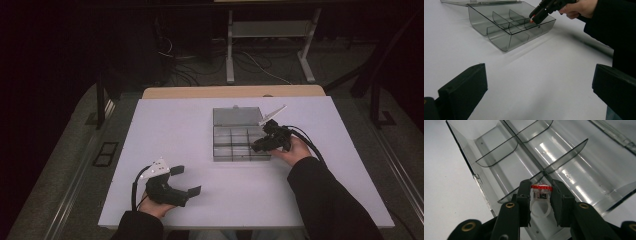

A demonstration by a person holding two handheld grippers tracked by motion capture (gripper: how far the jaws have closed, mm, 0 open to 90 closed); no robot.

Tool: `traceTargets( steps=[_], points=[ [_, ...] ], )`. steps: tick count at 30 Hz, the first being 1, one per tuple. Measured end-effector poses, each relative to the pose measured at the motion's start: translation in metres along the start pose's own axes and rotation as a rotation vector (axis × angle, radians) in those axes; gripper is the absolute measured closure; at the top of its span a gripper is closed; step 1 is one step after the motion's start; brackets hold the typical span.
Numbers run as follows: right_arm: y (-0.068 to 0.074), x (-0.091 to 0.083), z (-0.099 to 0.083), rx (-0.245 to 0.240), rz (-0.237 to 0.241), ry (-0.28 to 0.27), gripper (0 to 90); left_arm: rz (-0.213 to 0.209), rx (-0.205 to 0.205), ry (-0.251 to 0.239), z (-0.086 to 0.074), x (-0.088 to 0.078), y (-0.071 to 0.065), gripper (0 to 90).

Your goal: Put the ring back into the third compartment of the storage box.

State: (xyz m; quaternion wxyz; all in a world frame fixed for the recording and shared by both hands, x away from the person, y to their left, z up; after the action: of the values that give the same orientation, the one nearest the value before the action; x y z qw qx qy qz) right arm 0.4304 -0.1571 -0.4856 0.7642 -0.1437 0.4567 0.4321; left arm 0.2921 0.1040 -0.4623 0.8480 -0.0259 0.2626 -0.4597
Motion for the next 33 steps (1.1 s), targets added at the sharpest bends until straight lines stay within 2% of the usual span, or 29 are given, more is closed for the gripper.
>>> traceTargets(
  steps=[8,20,21,27,32,33],
  points=[
    [0.001,0.002,0.0,-0.003,-0.009,0.003,65.7,-0.001,0.001,0.002,0.0,0.0,0.0,0.0],
    [0.005,-0.012,0.003,-0.001,-0.025,-0.031,57.8,-0.003,0.001,0.004,0.0,0.001,0.0,0.0],
    [0.006,-0.018,0.004,0.003,-0.024,-0.047,55.4,-0.003,0.001,0.004,0.0,0.001,0.0,0.0],
    [0.006,-0.028,0.003,0.023,-0.036,-0.06,46.5,-0.004,-0.002,0.003,0.0,0.0,-0.001,0.0],
    [0.013,-0.039,0.0,0.024,-0.041,-0.081,34.5,-0.005,-0.001,0.001,0.0,0.001,-0.001,0.0],
    [0.016,-0.043,-0.001,0.024,-0.047,-0.092,28.4,-0.005,-0.001,0.001,0.0,0.001,-0.001,0.0]
  ],
)
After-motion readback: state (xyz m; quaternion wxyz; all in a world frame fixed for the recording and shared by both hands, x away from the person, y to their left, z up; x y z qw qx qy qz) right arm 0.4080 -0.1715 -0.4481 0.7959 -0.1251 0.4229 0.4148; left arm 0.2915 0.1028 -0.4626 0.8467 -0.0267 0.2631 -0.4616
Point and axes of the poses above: each handheld gripper's, and its own axes: x roughly forward along the jaws, z roughly out of its top, y roughly to its left, the point moved 8 cm from there along x, roughly forward along the jaws, and after that the axes turned 1 degree about y, right-handed, at the moved point
